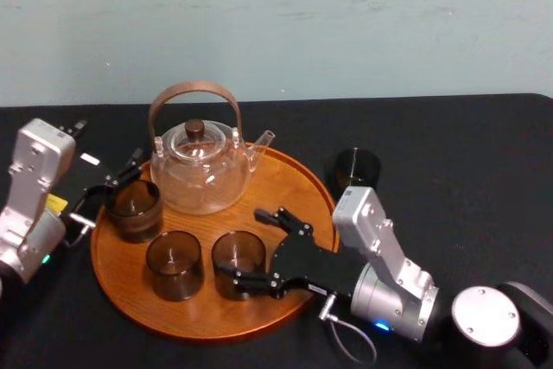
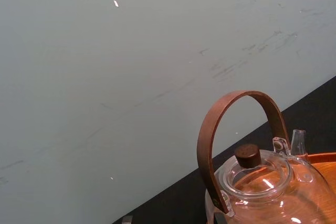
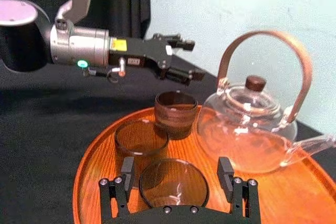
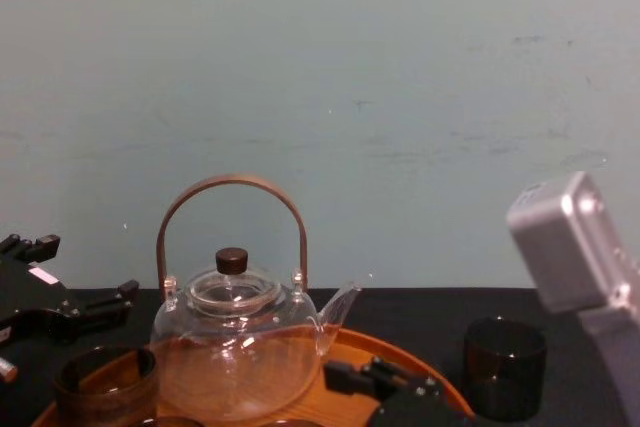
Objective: Pick up the glass from the table and place it on the tray.
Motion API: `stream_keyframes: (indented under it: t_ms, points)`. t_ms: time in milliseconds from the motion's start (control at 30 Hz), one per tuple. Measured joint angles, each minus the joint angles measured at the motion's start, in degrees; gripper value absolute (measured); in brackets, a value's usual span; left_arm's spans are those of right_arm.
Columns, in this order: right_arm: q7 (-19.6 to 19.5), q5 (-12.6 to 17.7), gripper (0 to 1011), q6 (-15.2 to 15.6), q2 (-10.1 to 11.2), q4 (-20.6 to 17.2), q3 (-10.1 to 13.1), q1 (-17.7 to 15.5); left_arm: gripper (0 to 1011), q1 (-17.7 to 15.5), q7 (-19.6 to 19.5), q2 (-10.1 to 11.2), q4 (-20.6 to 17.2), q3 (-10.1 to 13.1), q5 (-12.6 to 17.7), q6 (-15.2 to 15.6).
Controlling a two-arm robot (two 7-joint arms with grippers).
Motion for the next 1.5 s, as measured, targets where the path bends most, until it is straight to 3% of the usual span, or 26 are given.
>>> stream_keyframes:
  t_ms: [367, 667, 1067, 1500]
  points:
    - [-0.9, 1.3, 1002, -1.0, 2.5, -5.4, 2.1, -2.7, 1001, 0.0, 0.0, 0.0, 0.0, 0.0, 0.0, 0.0]
    - [-2.5, 1.7, 1002, -1.6, 4.5, -7.5, 4.8, -5.4, 1001, 0.0, 0.0, 0.0, 0.0, 0.0, 0.0, 0.0]
    - [-4.9, 2.6, 1002, -2.5, 6.4, -9.4, 9.7, -9.3, 1001, 0.0, 0.0, 0.0, 0.0, 0.0, 0.0, 0.0]
    - [-7.0, 2.8, 1002, -2.3, 6.5, -8.9, 14.1, -11.8, 1001, 0.0, 0.0, 0.0, 0.0, 0.0, 0.0, 0.0]
